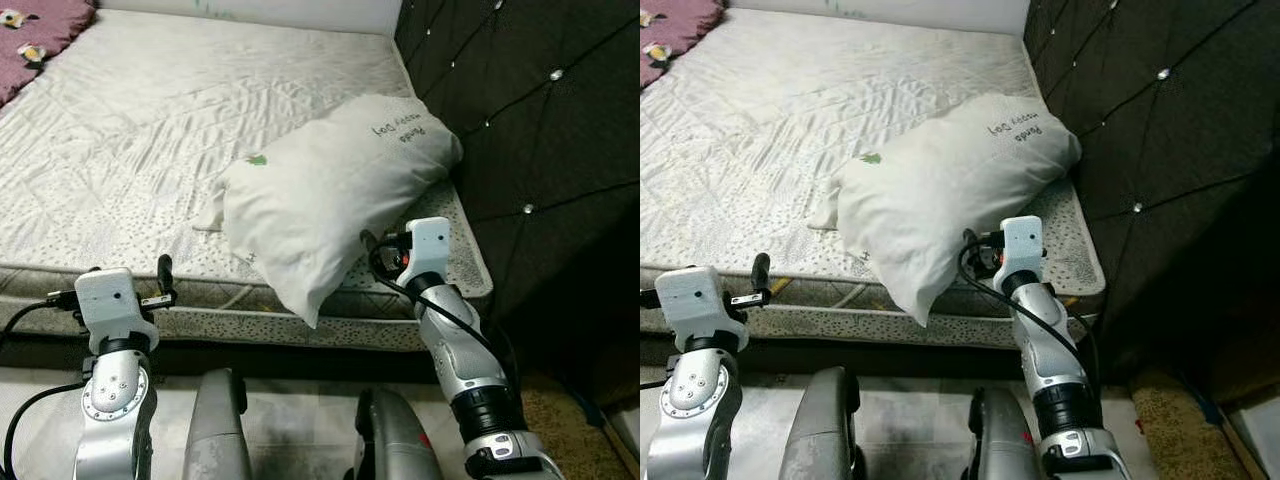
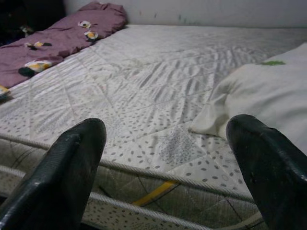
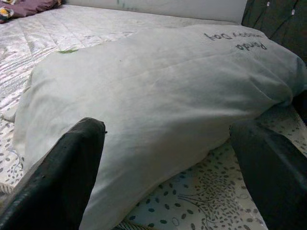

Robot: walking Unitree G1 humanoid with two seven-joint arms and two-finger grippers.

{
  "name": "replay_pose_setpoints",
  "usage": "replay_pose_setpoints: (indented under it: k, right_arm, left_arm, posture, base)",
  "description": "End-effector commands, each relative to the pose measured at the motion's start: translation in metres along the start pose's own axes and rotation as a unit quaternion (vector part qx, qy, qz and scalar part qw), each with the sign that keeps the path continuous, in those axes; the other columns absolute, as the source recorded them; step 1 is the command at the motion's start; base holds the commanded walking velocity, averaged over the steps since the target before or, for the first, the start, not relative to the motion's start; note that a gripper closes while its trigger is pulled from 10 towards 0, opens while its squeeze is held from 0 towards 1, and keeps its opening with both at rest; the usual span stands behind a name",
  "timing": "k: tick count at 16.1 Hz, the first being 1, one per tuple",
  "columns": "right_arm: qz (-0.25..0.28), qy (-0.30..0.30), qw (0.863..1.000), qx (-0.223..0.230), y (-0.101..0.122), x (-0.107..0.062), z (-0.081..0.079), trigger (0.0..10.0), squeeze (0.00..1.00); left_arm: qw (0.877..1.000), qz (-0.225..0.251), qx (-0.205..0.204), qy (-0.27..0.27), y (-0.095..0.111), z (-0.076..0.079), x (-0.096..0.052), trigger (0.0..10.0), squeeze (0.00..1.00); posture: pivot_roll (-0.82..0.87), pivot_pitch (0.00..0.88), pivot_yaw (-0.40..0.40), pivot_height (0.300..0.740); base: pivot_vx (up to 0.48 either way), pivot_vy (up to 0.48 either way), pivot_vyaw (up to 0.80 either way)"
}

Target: Clean up the room

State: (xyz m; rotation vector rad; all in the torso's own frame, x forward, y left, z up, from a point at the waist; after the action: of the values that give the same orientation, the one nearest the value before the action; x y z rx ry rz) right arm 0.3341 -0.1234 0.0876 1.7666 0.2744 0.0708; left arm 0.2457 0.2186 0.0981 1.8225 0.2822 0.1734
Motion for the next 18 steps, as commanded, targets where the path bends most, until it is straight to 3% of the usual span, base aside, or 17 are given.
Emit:
replay_pose_setpoints:
  k: [1,9,11,13,16,18]
  right_arm:
    - [0.01,0.005,1.0,-0.004,0.006,0.003,-0.001,10.0,0.0]
    - [0.009,0.012,1.0,-0.01,0.007,0.005,-0.003,10.0,0.0]
    - [0.004,0.02,1.0,-0.013,0.005,0.005,-0.005,10.0,0.0]
    - [-0.005,0.033,0.999,-0.017,0.003,0.005,-0.007,10.0,0.0]
    - [-0.052,0.05,0.997,-0.033,-0.012,0.005,-0.01,10.0,0.0]
    - [-0.085,0.084,0.991,-0.053,-0.02,0.007,-0.021,10.0,0.0]
  left_arm:
    - [1.0,0.017,-0.005,-0.004,0.008,0.002,0.0,10.0,0.0]
    - [1.0,0.014,-0.007,-0.009,0.008,0.005,0.002,10.0,0.0]
    - [1.0,0.005,-0.003,-0.007,0.006,0.006,0.002,10.0,0.0]
    - [1.0,-0.022,-0.005,-0.008,0.001,0.003,-0.005,10.0,0.0]
    - [0.999,-0.053,0.007,-0.001,-0.009,-0.006,-0.025,10.0,0.0]
    - [0.997,-0.073,0.02,0.006,-0.017,-0.012,-0.041,10.0,0.0]
  posture:
    - [0.02,0.0,-0.064,0.595]
    - [0.02,0.0,-0.063,0.595]
    - [0.03,0.0,-0.065,0.595]
    - [0.04,0.0,-0.07,0.595]
    - [0.07,0.007,-0.078,0.591]
    - [0.09,0.038,-0.085,0.566]
  base:
    - [0.424,0.0,0.0]
    - [0.455,0.0,0.0]
    - [0.0,0.0,0.0]
    - [0.0,0.0,0.0]
    - [0.0,0.0,0.0]
    - [0.0,0.0,0.0]
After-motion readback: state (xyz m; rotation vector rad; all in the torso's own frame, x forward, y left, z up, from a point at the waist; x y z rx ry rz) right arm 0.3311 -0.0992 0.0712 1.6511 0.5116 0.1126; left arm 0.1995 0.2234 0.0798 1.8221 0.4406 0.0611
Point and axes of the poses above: a point about 5 cm out from each wrist's last joint towards the gripper, its own x axis pointing out of the wrist towards the gripper, its own y axis along the axis of the wrist's last joint, z = x × y, the point moved 2 cm from there along x, pointing out of the wrist towards the gripper, and after that the axes turned 11 degrees about x, right-handed, at the moved point
